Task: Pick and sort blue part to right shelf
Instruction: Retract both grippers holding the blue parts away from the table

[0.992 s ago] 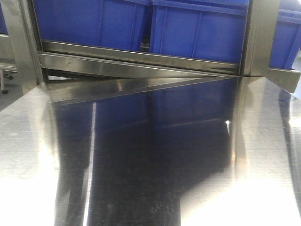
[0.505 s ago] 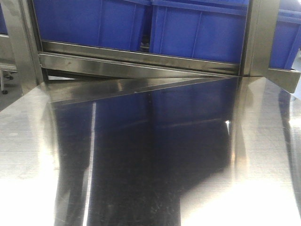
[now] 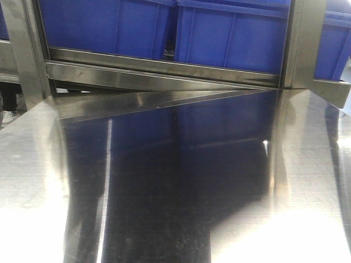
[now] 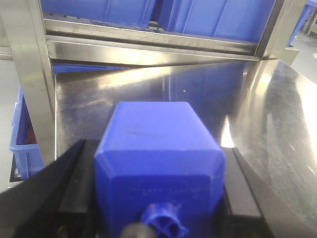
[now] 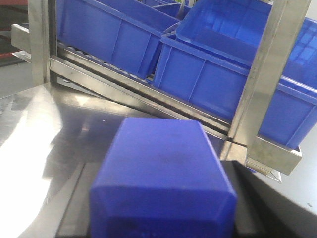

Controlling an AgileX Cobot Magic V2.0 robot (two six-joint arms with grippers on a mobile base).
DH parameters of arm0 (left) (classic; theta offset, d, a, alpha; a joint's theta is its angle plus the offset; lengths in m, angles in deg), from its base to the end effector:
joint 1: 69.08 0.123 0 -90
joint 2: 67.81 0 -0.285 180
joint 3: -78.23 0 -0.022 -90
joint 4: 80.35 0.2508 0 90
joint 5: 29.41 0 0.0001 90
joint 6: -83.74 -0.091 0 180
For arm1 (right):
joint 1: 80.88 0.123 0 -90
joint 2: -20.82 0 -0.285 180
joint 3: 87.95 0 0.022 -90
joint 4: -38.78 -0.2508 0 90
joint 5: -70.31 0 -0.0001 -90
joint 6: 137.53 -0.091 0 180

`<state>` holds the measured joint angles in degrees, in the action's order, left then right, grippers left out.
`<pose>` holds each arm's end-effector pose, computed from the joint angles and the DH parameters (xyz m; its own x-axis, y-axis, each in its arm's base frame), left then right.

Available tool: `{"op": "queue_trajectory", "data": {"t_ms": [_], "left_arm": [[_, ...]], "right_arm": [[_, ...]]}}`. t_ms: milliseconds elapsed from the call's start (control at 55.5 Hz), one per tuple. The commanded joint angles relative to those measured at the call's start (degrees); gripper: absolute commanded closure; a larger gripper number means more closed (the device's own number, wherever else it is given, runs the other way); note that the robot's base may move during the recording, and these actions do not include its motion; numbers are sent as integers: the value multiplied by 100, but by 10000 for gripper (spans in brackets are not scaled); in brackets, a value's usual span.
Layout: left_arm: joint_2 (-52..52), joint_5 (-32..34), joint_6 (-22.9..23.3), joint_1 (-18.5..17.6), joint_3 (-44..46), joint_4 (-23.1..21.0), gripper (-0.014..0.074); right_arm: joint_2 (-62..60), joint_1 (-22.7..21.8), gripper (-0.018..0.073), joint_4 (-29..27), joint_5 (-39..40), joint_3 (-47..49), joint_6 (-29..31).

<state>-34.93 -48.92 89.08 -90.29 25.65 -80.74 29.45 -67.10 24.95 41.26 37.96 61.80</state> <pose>0.0902 -0.0352 0.2959 -0.2758 0.0004 -0.9612 0.3381 0.9361 -0.0967 0.0183 0.0154 0.2985 0.0259 -0.1216 -0.9922 -0.3488 0.9291 -0.1229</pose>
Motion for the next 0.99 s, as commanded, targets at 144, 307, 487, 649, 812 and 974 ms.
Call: {"op": "queue_trajectory", "data": {"t_ms": [144,307,487,649,812,974], "left_arm": [[7,567,-8,-48,170,-22,346],[7,567,-8,-48,170,-22,346],[7,567,-8,-48,170,-22,346],[7,567,-8,-48,170,-22,346],[7,567,-8,-48,170,-22,346],[7,567,-8,-48,170,-22,346]], "right_arm": [[77,-14,386,-88,583,144,-11],[77,-14,386,-88,583,144,-11],[77,-14,386,-88,583,144,-11],[83,-14,386,-88,582,132,-11],[83,-14,386,-88,582,132,-11],[83,-14,386,-88,582,132,-11]]}}
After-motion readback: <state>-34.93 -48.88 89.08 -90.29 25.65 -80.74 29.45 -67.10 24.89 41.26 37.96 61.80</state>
